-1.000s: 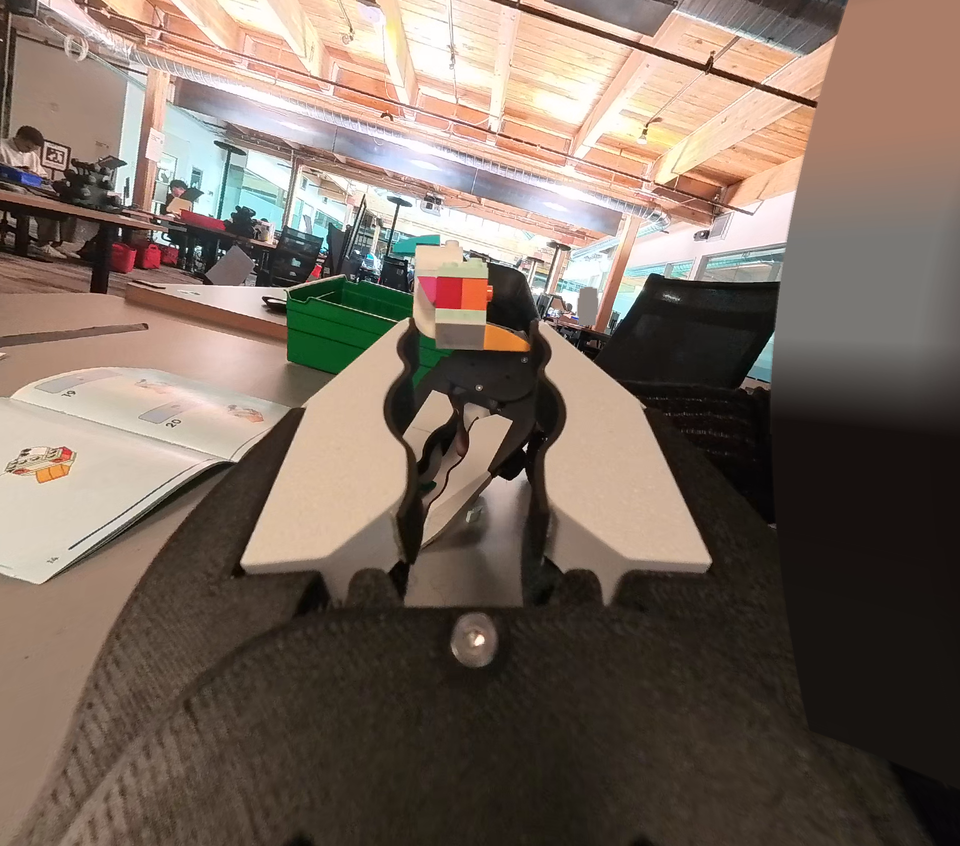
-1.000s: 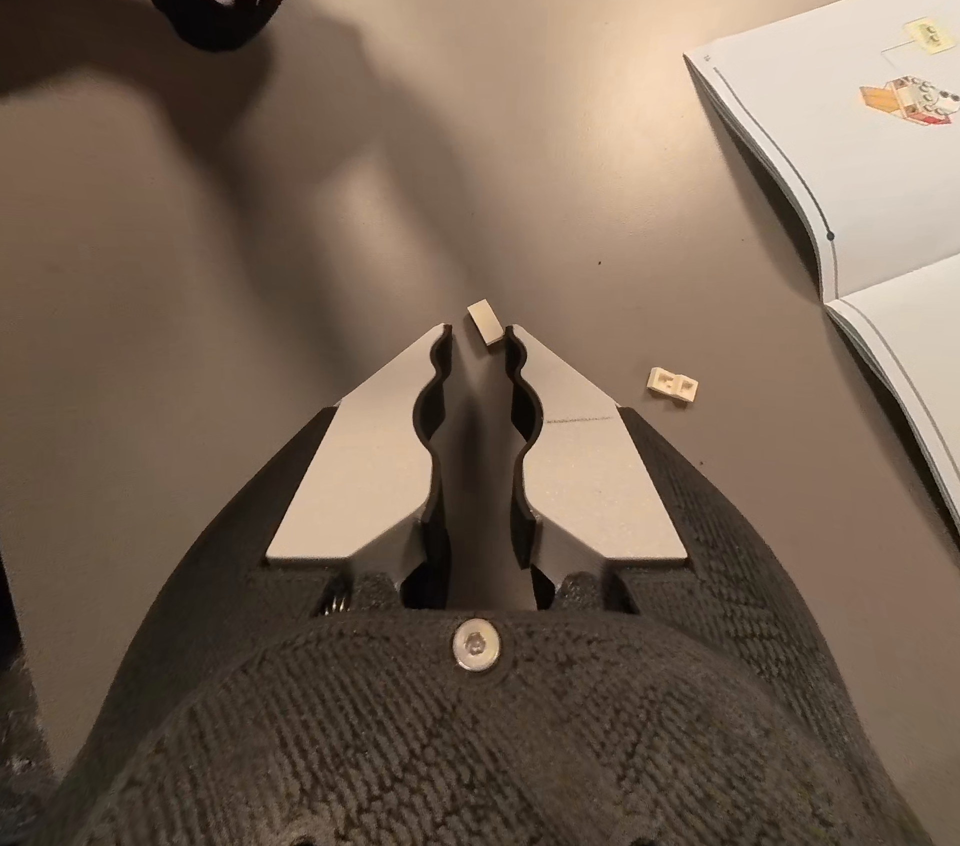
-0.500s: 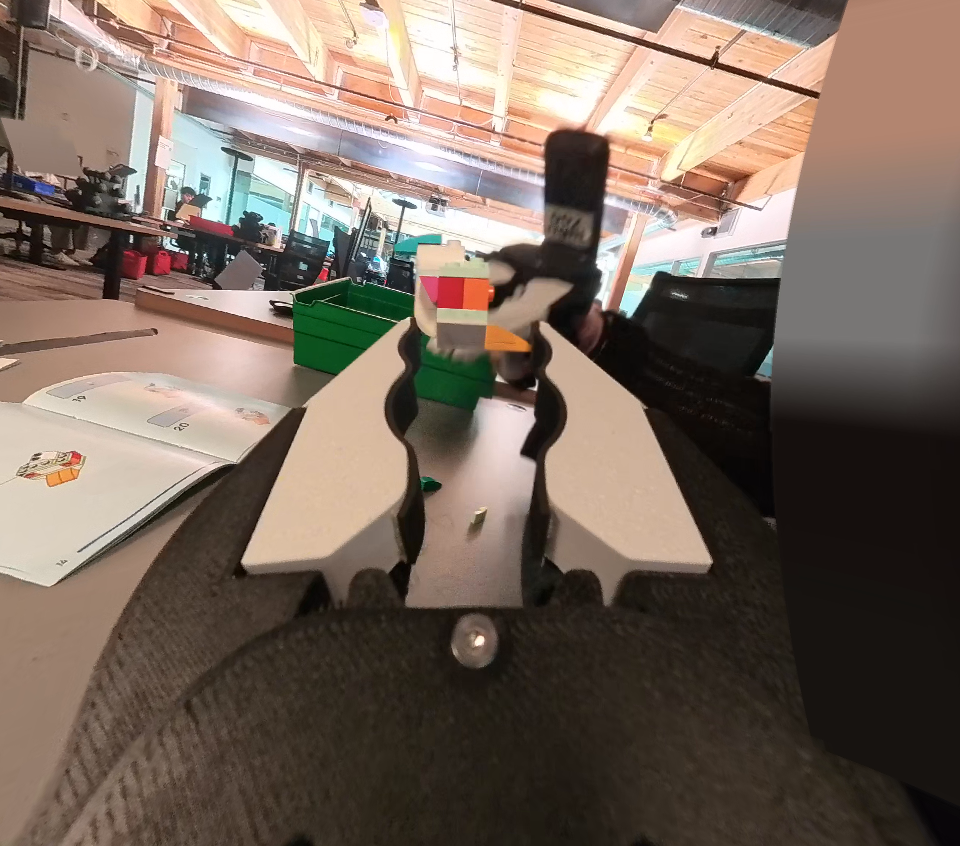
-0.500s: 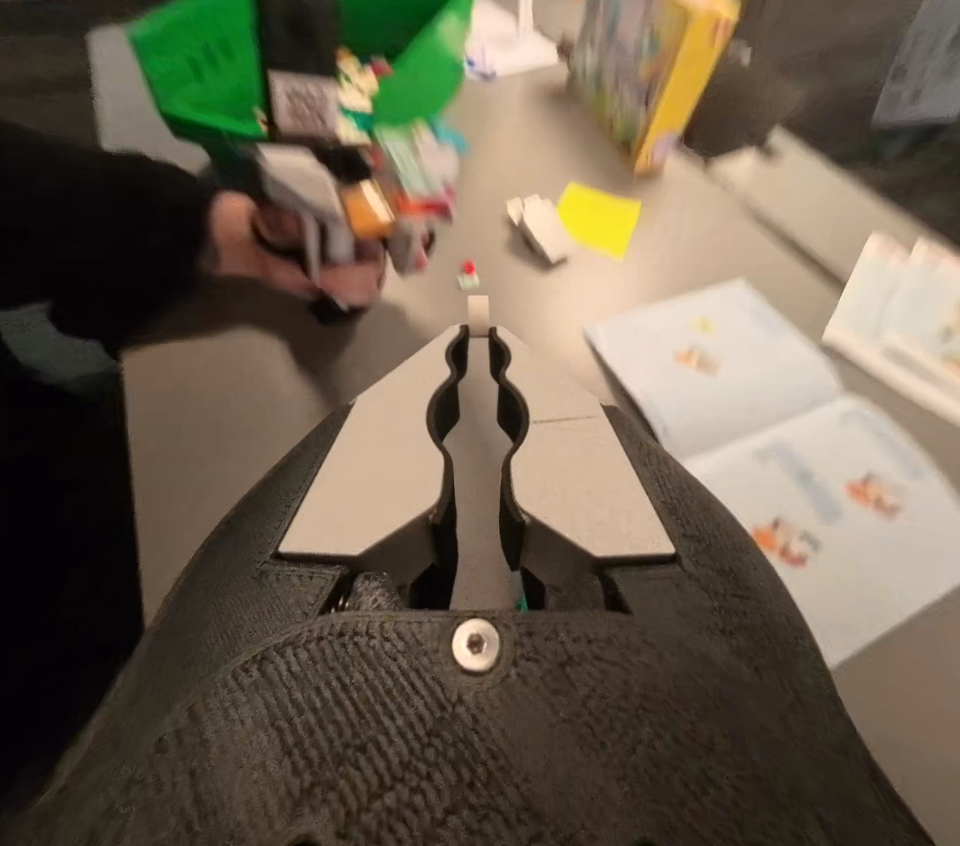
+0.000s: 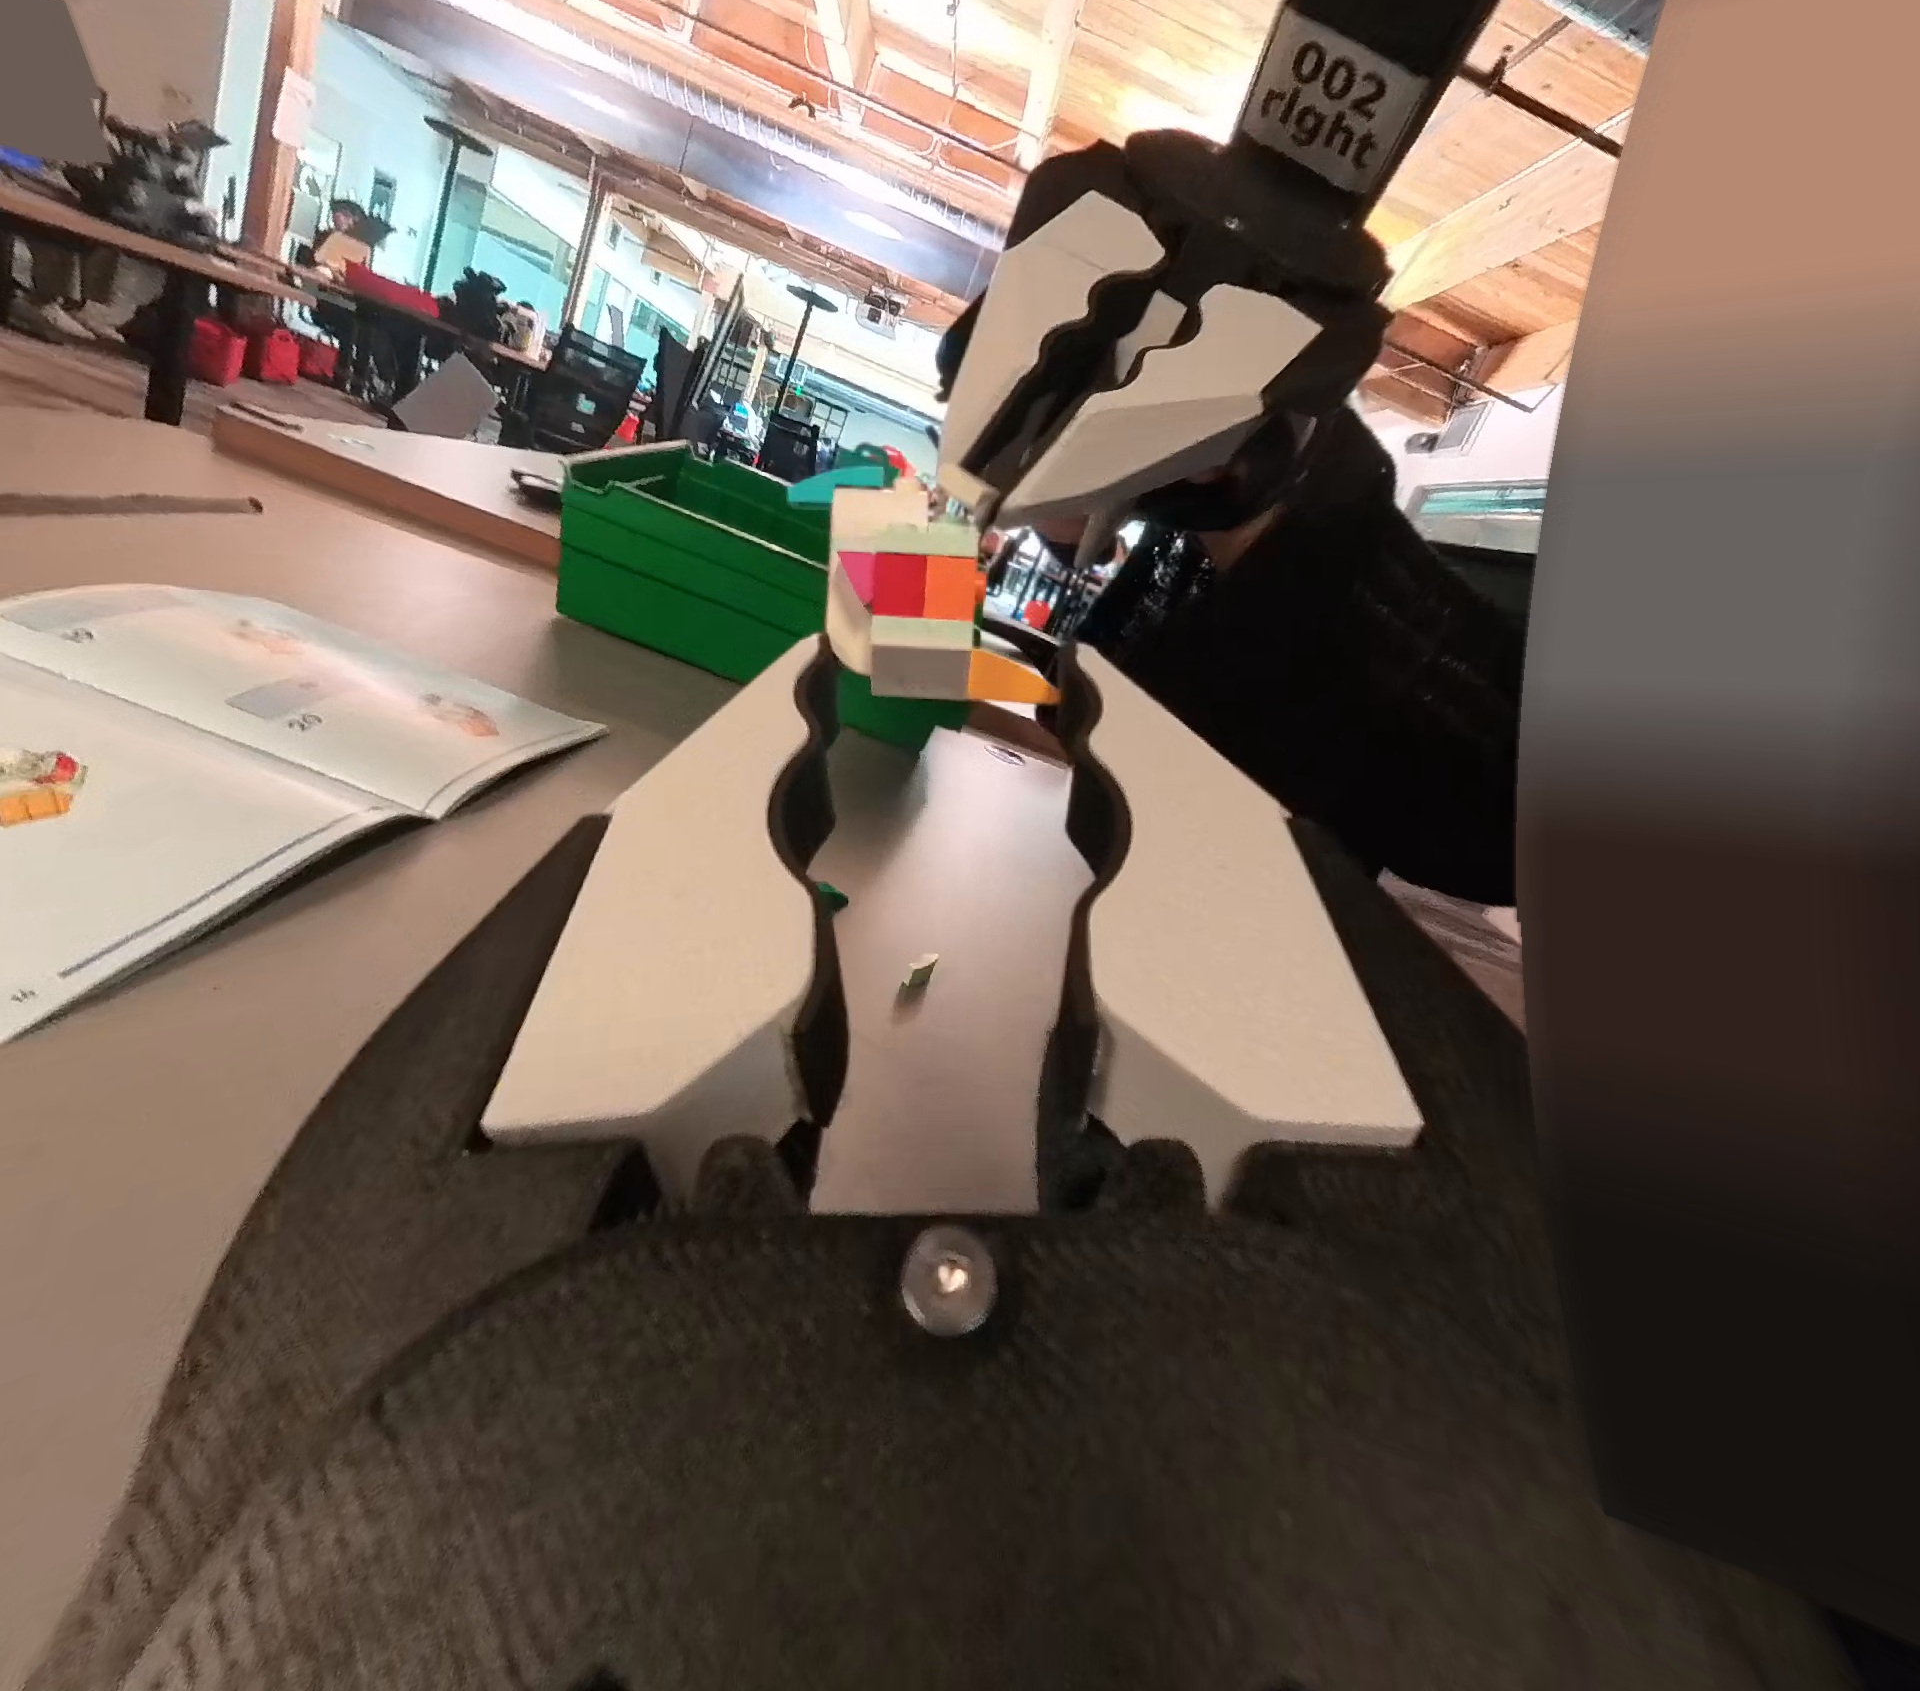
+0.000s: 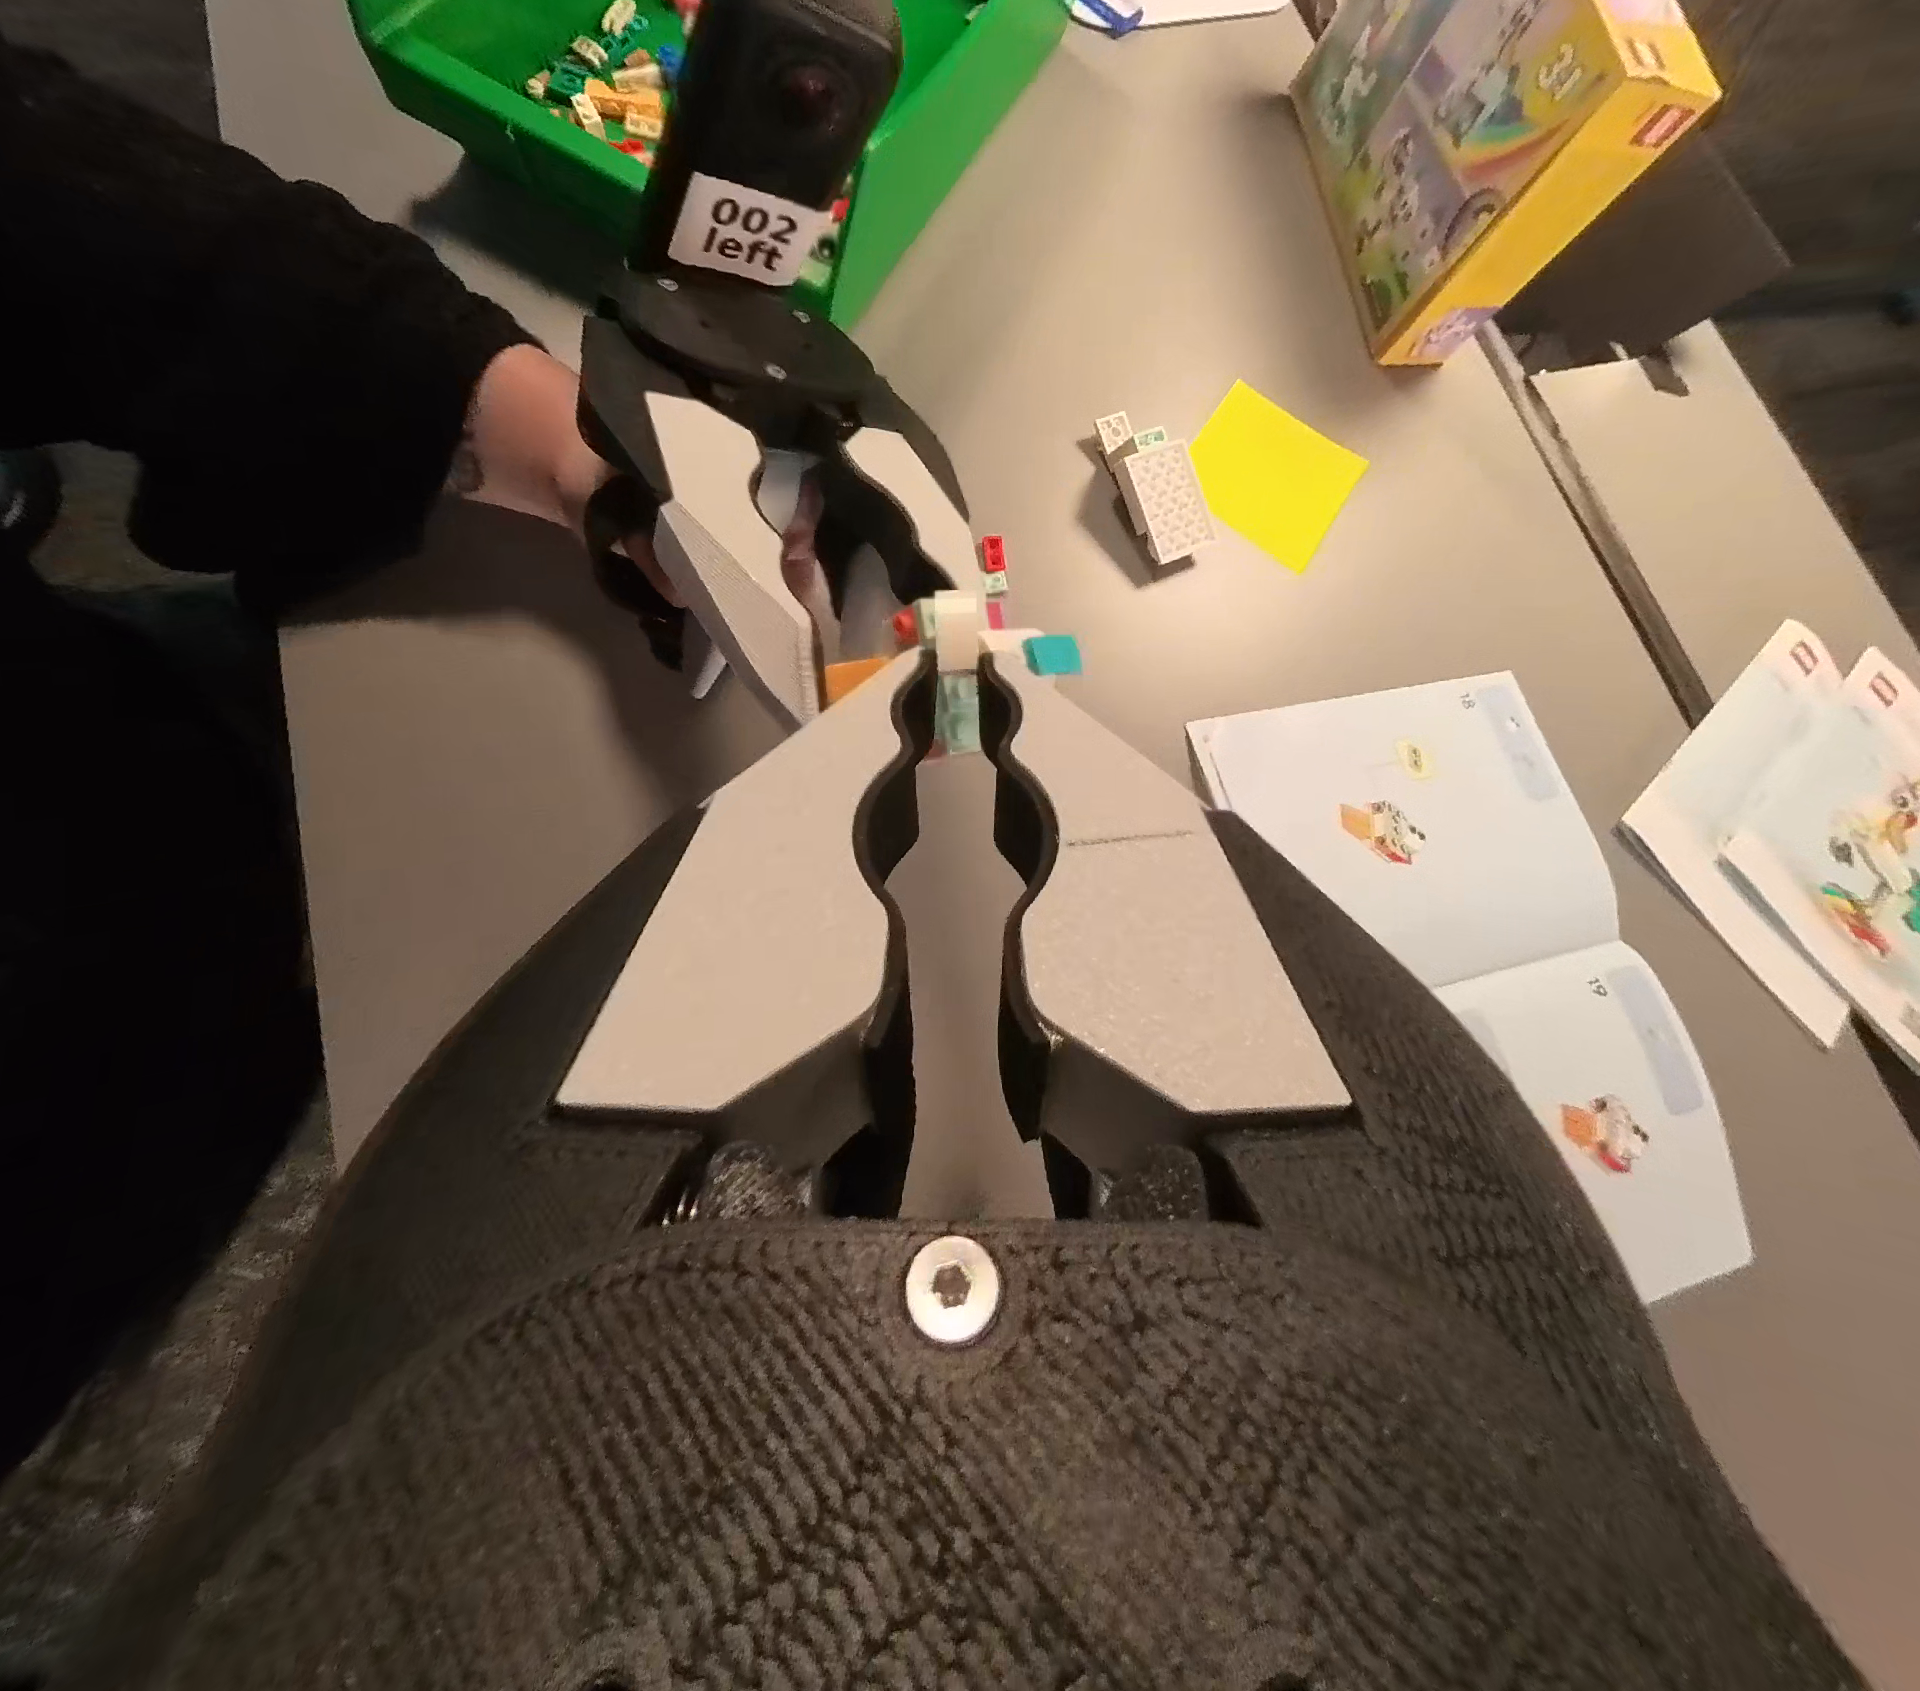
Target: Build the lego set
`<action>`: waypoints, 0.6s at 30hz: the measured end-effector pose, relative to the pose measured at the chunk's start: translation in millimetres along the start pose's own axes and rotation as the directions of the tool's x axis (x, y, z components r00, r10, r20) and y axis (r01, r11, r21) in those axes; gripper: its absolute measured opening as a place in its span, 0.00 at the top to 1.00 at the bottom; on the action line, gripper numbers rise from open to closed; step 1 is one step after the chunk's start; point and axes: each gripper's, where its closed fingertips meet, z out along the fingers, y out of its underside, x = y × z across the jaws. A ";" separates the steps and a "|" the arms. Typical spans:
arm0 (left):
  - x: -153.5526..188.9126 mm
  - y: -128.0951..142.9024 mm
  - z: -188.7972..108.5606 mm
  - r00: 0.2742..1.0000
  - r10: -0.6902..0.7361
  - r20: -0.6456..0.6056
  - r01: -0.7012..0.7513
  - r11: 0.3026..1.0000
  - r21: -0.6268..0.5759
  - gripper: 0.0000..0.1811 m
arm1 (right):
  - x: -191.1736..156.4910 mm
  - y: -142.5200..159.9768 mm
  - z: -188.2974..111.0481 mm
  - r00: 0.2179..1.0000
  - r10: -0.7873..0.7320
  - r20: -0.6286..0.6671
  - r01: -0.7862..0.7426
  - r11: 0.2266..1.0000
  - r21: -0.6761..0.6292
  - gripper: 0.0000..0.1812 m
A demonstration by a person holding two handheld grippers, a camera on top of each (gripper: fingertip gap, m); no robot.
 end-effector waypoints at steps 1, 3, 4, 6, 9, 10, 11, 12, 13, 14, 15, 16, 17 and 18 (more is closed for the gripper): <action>-2.2 2.0 0.7 1.000 -0.016 0.011 0.016 1.000 -0.010 0.77 | 0.4 0.8 1.0 1.000 0.008 0.004 -0.008 1.000 -0.009 0.97; -5.9 6.8 2.3 0.999 -0.043 0.032 0.045 0.998 -0.034 0.77 | 2.6 4.1 3.0 1.000 0.019 -0.001 -0.019 0.999 -0.033 0.97; -6.6 8.7 3.2 0.998 -0.056 0.038 0.057 0.998 -0.041 0.77 | 4.7 6.6 4.1 1.000 0.024 -0.010 -0.024 0.998 -0.050 0.97; -8.0 11.9 4.5 0.996 -0.068 0.050 0.070 0.996 -0.051 0.77 | 5.6 10.2 5.1 0.999 0.032 -0.010 -0.033 0.997 -0.074 0.97; -10.3 15.5 5.4 0.995 -0.081 0.065 0.085 0.994 -0.065 0.77 | 7.2 11.9 5.3 0.999 0.026 -0.023 -0.028 0.996 -0.085 0.97; -10.5 15.6 5.5 0.994 -0.087 0.065 0.091 0.994 -0.064 0.77 | 8.0 14.0 5.5 0.999 0.013 -0.035 -0.017 0.995 -0.100 0.97; -10.7 15.5 5.5 0.994 -0.092 0.065 0.096 0.993 -0.062 0.77 | 8.5 15.9 5.6 0.999 -0.004 -0.046 -0.002 0.994 -0.112 0.97; -11.2 15.5 5.5 0.993 -0.096 0.066 0.100 0.993 -0.061 0.77 | 8.2 17.8 6.0 0.999 -0.014 -0.052 0.008 0.992 -0.124 0.97; -11.7 15.6 5.5 0.993 -0.097 0.067 0.101 0.993 -0.061 0.77 | 8.3 19.6 6.5 0.998 -0.020 -0.059 0.012 0.991 -0.133 0.97; -11.9 15.8 5.4 0.993 -0.097 0.069 0.102 0.993 -0.063 0.77 | 8.7 20.8 6.9 0.997 -0.025 -0.066 0.016 0.991 -0.136 0.97; -12.0 16.4 5.5 0.993 -0.096 0.069 0.101 0.993 -0.066 0.77 | 9.1 21.4 7.0 0.997 -0.029 -0.073 0.019 0.991 -0.136 0.97; -11.7 16.8 5.5 0.993 -0.096 0.067 0.101 0.993 -0.068 0.77 | 9.6 21.6 6.9 0.996 -0.032 -0.081 0.021 0.991 -0.133 0.97; -11.0 17.0 5.8 0.993 -0.096 0.063 0.101 0.993 -0.069 0.77 | 10.6 22.2 6.4 0.995 -0.036 -0.091 0.023 0.991 -0.134 0.97; -10.5 17.0 5.9 0.994 -0.096 0.059 0.100 0.993 -0.069 0.77 | 11.3 23.0 5.8 0.994 -0.041 -0.100 0.027 0.990 -0.137 0.97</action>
